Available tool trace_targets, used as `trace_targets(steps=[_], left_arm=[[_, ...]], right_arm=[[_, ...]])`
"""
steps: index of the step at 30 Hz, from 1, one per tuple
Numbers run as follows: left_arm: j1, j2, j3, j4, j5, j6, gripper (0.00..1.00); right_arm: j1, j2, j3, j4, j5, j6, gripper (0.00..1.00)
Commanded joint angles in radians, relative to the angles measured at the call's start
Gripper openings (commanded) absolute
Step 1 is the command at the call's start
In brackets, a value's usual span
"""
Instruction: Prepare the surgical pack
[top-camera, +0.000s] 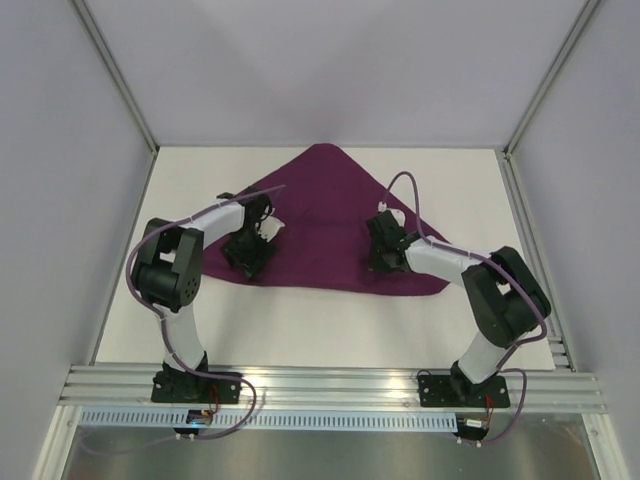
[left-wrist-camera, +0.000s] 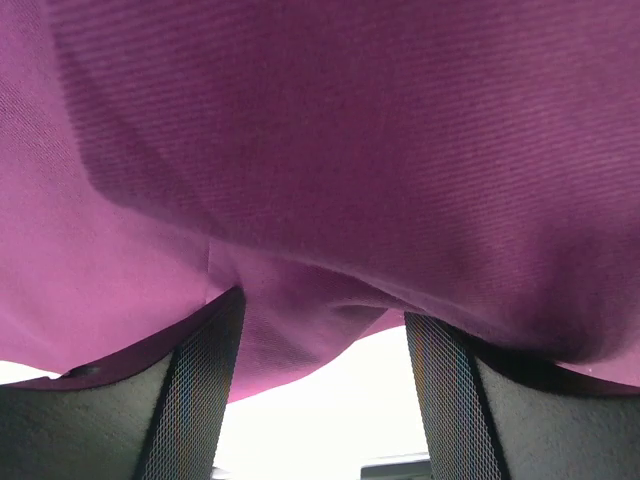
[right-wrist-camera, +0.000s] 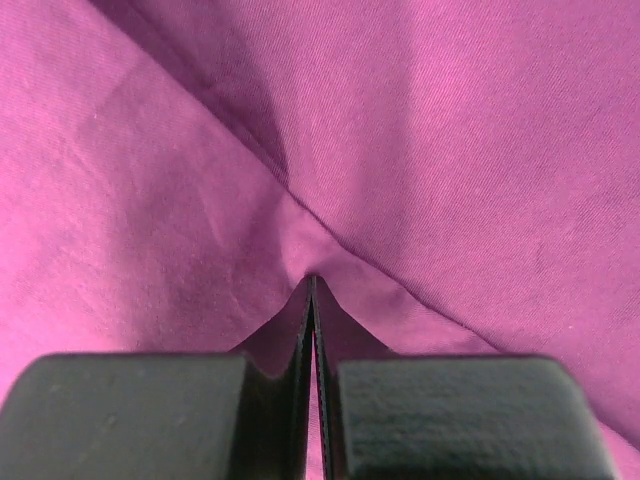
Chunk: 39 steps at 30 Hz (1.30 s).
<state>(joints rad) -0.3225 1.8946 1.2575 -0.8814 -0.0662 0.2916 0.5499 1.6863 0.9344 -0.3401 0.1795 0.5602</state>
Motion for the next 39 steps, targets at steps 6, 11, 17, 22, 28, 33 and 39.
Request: trace_targets(steps=[6, 11, 17, 22, 28, 33, 39], left_arm=[[-0.003, -0.122, 0.043, 0.009, 0.052, 0.030, 0.76], [-0.004, -0.258, 0.056, -0.094, 0.153, 0.064, 0.77], [-0.003, -0.270, 0.022, -0.042, 0.071, 0.034, 0.75], [0.003, -0.172, -0.092, 0.126, -0.142, 0.021, 0.61], [0.010, -0.059, -0.121, 0.220, -0.201, 0.026, 0.53], [0.016, -0.060, -0.099, 0.216, -0.178, 0.021, 0.54], [0.100, -0.184, -0.063, 0.134, -0.081, 0.015, 0.56]], right_arm=[[-0.021, -0.086, 0.084, -0.069, 0.087, -0.032, 0.00], [0.018, -0.178, 0.136, -0.155, 0.152, -0.059, 0.00], [0.051, -0.211, 0.064, -0.113, 0.078, -0.010, 0.00], [0.050, -0.212, -0.073, -0.024, 0.011, 0.064, 0.01], [0.001, -0.140, -0.170, 0.022, -0.003, 0.098, 0.01], [-0.022, -0.178, -0.178, 0.000, 0.026, 0.093, 0.00], [-0.070, -0.339, -0.134, -0.112, 0.074, 0.064, 0.01]])
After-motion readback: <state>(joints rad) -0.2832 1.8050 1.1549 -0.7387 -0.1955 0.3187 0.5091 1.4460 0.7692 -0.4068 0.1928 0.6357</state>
